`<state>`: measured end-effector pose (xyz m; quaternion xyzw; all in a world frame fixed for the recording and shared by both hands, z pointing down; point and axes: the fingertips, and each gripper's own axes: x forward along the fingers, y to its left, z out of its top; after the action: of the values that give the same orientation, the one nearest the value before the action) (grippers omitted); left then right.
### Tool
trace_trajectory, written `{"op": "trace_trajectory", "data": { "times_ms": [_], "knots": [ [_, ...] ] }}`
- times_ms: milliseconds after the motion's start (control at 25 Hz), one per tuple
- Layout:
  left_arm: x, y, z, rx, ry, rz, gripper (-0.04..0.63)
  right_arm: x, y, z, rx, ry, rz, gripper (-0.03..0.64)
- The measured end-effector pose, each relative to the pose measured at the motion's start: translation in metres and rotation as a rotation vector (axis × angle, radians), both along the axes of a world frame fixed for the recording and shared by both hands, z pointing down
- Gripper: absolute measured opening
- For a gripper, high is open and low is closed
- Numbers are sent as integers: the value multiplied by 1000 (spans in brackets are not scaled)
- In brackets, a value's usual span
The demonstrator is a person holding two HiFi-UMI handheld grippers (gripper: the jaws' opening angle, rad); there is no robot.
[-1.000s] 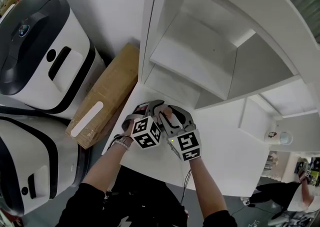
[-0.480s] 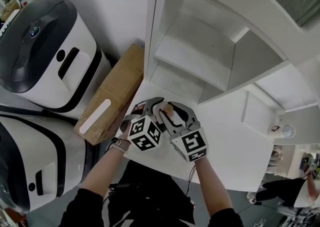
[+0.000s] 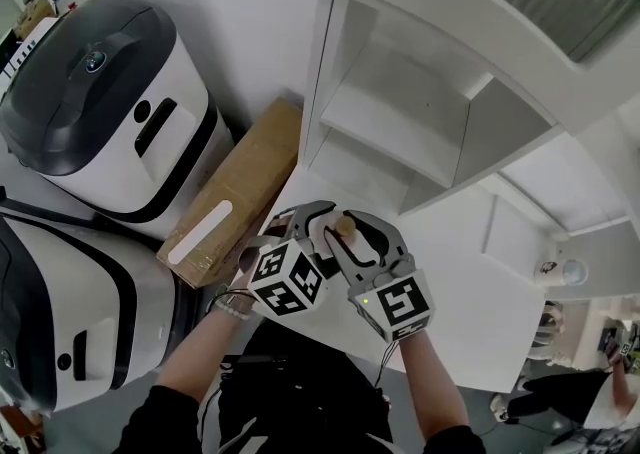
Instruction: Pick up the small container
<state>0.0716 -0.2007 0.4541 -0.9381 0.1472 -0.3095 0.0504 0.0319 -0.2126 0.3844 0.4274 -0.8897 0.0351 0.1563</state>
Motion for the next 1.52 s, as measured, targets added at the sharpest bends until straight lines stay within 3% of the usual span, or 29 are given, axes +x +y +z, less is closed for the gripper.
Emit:
{"op": "trace_trajectory", "data": {
  "times_ms": [640,1520],
  "knots": [
    [-20,27,-73,72,-1,-59,396,-21,33,-76,91,-50,-58,147],
    [-32,62,-127,125,18,-55,396,-34,72,-126,157,-53,-50,147]
  ]
}}
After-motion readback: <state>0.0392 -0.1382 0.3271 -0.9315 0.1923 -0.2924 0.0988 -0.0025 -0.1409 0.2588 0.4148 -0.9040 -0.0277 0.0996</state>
